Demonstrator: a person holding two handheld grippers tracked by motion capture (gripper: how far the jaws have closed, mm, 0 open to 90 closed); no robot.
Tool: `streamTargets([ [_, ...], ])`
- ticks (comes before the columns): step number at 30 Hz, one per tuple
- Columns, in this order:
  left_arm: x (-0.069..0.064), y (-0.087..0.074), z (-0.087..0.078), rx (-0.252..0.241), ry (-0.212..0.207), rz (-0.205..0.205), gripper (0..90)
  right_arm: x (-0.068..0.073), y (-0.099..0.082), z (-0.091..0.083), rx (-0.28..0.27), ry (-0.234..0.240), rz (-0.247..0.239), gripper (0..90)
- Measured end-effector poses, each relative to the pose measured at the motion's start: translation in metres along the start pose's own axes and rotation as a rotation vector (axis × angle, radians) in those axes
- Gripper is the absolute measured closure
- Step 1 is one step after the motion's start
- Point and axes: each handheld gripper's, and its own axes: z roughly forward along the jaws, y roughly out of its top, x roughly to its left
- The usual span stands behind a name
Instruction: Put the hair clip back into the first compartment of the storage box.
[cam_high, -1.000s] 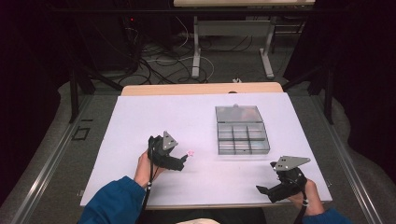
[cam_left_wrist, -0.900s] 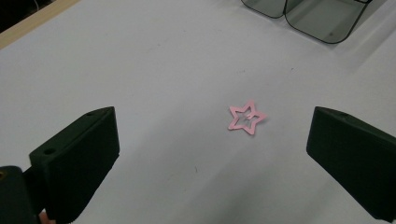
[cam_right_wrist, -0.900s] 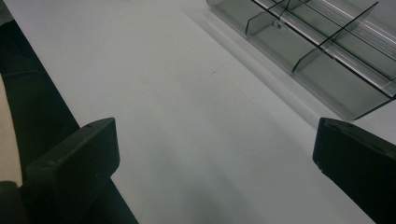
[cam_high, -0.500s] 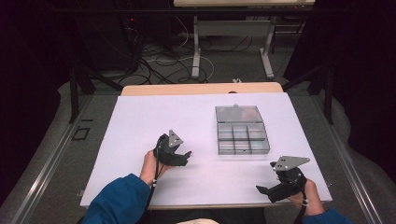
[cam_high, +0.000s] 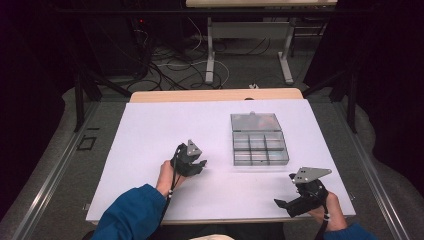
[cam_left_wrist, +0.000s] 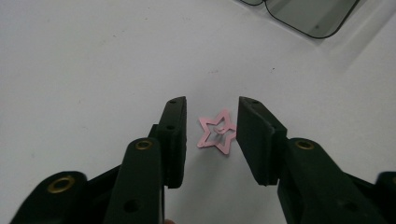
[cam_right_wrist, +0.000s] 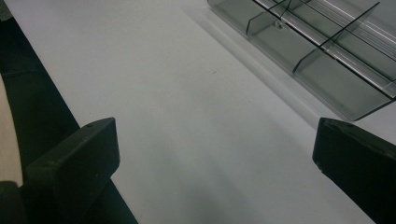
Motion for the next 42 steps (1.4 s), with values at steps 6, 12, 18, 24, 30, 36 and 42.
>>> streamTargets([
  [6, 0.001, 0.0, 0.006, 0.019, -0.013, -0.013, 74.1, 0.001, 0.0, 0.0, 0.005, -0.001, 0.003, 0.2],
  [12, 0.001, 0.001, 0.011, 0.034, -0.023, -0.007, 77.5, 0.001, 0.0, 0.0, 0.014, 0.006, 0.008, 0.2],
  [18, 0.0, 0.0, 0.015, 0.044, -0.026, -0.005, 80.1, 0.001, 0.0, 0.0, 0.013, 0.007, 0.007, 0.2],
  [24, -0.002, -0.001, 0.017, 0.049, -0.026, 0.003, 82.7, 0.001, 0.0, 0.0, 0.015, 0.006, 0.008, 0.2],
  [30, -0.006, -0.001, 0.017, 0.048, -0.02, 0.029, 87.1, 0.001, 0.0, 0.001, 0.008, 0.0, 0.005, 0.2],
  [36, -0.005, -0.001, 0.015, 0.036, -0.028, 0.032, 89.4, 0.001, 0.0, 0.0, 0.013, 0.004, 0.005, 0.2],
  [42, -0.004, -0.001, 0.014, 0.04, -0.037, 0.033, 90.0, 0.001, 0.0, 0.0, 0.012, 0.003, 0.005, 0.2],
])
